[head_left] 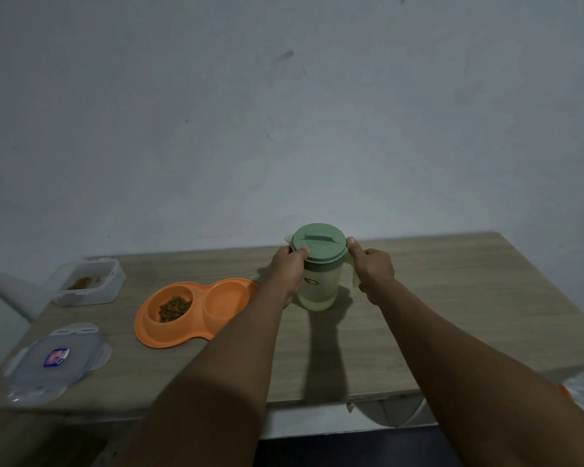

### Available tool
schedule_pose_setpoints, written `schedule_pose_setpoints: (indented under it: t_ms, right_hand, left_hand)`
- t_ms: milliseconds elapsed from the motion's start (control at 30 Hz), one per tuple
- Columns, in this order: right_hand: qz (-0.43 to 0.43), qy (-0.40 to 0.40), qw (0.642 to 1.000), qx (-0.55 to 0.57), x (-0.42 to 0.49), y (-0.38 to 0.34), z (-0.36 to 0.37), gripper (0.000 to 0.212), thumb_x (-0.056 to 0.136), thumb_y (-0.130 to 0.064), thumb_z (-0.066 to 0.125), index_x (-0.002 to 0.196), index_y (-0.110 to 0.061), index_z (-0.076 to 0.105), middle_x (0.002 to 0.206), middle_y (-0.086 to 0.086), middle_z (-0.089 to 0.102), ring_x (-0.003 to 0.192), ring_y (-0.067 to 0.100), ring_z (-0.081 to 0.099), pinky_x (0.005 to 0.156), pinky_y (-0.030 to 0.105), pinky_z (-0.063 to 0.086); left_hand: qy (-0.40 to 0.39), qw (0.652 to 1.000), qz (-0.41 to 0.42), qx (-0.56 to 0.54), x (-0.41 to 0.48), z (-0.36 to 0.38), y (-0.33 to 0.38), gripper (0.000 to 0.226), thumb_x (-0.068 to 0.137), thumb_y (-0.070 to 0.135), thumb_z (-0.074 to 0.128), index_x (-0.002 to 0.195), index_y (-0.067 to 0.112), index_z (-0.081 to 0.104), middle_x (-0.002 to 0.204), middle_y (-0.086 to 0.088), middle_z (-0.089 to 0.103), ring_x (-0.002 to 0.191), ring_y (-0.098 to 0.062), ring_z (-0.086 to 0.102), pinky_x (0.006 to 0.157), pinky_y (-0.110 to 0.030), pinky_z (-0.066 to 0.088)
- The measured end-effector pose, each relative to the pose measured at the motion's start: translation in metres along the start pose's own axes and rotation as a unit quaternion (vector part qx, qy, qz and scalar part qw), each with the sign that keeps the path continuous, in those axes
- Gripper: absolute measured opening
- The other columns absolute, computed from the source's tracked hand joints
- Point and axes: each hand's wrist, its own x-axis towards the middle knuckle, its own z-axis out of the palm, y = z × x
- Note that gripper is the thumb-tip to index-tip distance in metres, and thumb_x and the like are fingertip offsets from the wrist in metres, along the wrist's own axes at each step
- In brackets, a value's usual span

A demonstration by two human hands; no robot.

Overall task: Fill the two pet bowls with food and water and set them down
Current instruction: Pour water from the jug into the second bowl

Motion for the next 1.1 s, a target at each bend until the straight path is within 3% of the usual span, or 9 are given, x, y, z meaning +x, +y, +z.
schedule_pose_setpoints:
  t_ms: [167,533,700,800,900,967,1000,1033,1100]
  right_hand:
    - [0.006,0.018,1.0,0.023,-0.001,0.007,0.002,0.057,0.087,-0.063,0.052,0.09,-0.006,0.062,0.093,0.016,0.056,0.082,0.031,0.051,0.071,0.037,0.042]
    - [0.062,0.076,0.995,0.014,-0.027,0.011,0.019,0.074,0.096,-0.058,0.038,0.144,-0.002,0.034,0.139,0.024,0.049,0.122,0.043,0.05,0.101,0.054,0.045]
    - [0.113,0.143,0.983,0.012,-0.058,0.015,0.042,0.065,0.097,-0.053,0.036,0.138,-0.002,0.033,0.132,0.028,0.051,0.116,0.046,0.053,0.097,0.057,0.046]
    - [0.128,0.125,0.984,0.014,-0.072,0.027,0.068,0.065,0.094,-0.053,0.039,0.133,-0.002,0.042,0.125,0.026,0.058,0.11,0.044,0.058,0.095,0.057,0.049]
    - [0.128,0.102,0.986,0.0,-0.092,0.032,0.098,0.059,0.086,-0.045,0.045,0.128,-0.004,0.052,0.121,0.023,0.061,0.107,0.042,0.062,0.093,0.054,0.051]
    - [0.108,0.09,0.99,-0.023,-0.105,0.034,0.118,0.053,0.082,-0.042,0.047,0.121,-0.007,0.056,0.117,0.022,0.064,0.104,0.041,0.065,0.091,0.051,0.054]
    - [0.098,0.076,0.991,-0.041,-0.113,0.036,0.13,0.051,0.081,-0.041,0.048,0.118,-0.007,0.057,0.115,0.021,0.065,0.103,0.041,0.065,0.088,0.048,0.054]
    - [0.093,0.065,0.992,-0.061,-0.119,0.037,0.139,0.05,0.078,-0.04,0.049,0.114,-0.006,0.059,0.113,0.022,0.066,0.102,0.041,0.066,0.084,0.045,0.055]
    - [0.089,0.052,0.99,-0.098,-0.126,0.043,0.156,0.044,0.075,-0.033,0.052,0.106,-0.003,0.063,0.108,0.023,0.068,0.1,0.04,0.067,0.077,0.045,0.054]
  left_hand:
    - [0.002,0.999,0.01,0.031,-0.004,-0.001,0.001,0.035,0.098,0.033,0.05,0.128,0.016,0.056,0.116,0.001,0.057,0.107,-0.021,0.052,0.104,-0.048,0.045]
    - [0.006,0.994,0.021,0.11,-0.019,-0.035,-0.011,0.052,0.097,0.041,0.046,0.142,0.015,0.046,0.146,-0.009,0.047,0.131,-0.031,0.047,0.107,-0.05,0.043]
    - [0.007,0.988,0.056,0.143,-0.02,-0.075,-0.015,0.042,0.093,0.043,0.046,0.113,0.011,0.064,0.122,-0.024,0.06,0.115,-0.042,0.057,0.098,-0.055,0.049]
    - [0.018,0.986,0.074,0.148,-0.025,-0.11,-0.014,0.036,0.095,0.037,0.047,0.091,0.007,0.066,0.096,-0.033,0.062,0.092,-0.05,0.06,0.076,-0.048,0.052]
    - [0.031,0.988,0.063,0.135,-0.027,-0.149,-0.016,0.039,0.095,0.029,0.051,0.06,0.012,0.054,0.062,-0.021,0.05,0.063,-0.035,0.043,0.067,-0.036,0.037]
    - [0.041,0.987,0.055,0.142,-0.022,-0.173,-0.023,0.033,0.09,0.021,0.056,0.058,0.017,0.059,0.064,-0.021,0.058,0.069,-0.018,0.034,0.066,-0.04,0.045]
    - [0.051,0.986,0.048,0.151,-0.019,-0.187,-0.028,0.023,0.086,0.017,0.059,0.065,0.014,0.067,0.077,-0.024,0.067,0.111,-0.035,0.053,0.071,-0.046,0.053]
    - [0.066,0.984,0.038,0.159,-0.018,-0.199,-0.031,0.015,0.083,0.016,0.062,0.071,0.013,0.07,0.089,-0.022,0.072,0.089,-0.041,0.067,0.077,-0.048,0.058]
    - [0.1,0.977,0.026,0.188,-0.012,-0.222,-0.045,0.01,0.076,0.02,0.066,0.076,0.012,0.073,0.091,-0.017,0.074,0.092,-0.036,0.07,0.08,-0.048,0.059]
